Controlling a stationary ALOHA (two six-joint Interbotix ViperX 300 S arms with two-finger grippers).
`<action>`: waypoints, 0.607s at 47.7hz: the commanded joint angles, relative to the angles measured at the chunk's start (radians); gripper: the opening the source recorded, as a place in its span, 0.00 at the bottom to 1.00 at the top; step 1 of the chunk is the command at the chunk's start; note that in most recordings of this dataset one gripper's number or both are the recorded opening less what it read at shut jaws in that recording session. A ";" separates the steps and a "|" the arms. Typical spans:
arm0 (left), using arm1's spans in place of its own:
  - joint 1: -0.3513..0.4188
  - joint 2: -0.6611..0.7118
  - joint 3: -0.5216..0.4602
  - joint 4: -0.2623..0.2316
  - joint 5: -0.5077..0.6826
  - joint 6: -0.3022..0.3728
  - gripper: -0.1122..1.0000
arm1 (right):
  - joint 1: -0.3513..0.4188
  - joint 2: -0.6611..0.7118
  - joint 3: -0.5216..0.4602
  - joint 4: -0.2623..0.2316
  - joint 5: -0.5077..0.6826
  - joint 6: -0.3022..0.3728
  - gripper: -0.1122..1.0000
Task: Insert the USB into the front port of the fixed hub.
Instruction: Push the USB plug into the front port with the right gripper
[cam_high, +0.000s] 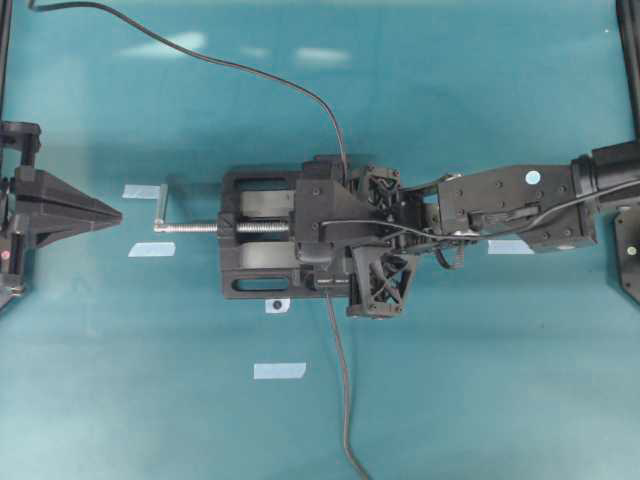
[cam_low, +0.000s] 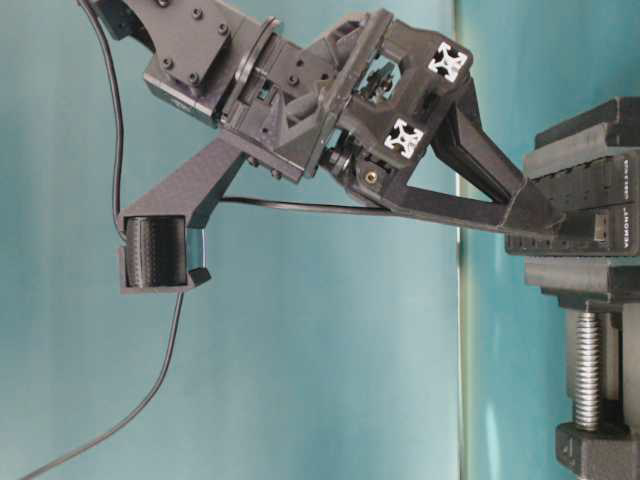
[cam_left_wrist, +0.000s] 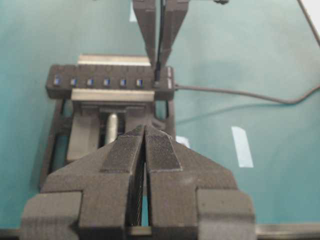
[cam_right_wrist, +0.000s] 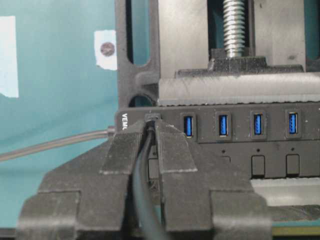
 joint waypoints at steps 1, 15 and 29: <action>-0.002 0.005 -0.012 0.002 -0.006 -0.002 0.10 | -0.003 -0.012 -0.017 -0.002 0.002 0.009 0.16; -0.002 0.005 -0.011 0.002 -0.006 -0.002 0.10 | 0.003 0.002 -0.018 -0.002 0.006 0.009 0.16; 0.000 0.005 -0.011 0.003 -0.006 -0.002 0.10 | 0.009 0.029 -0.014 0.003 0.006 0.009 0.16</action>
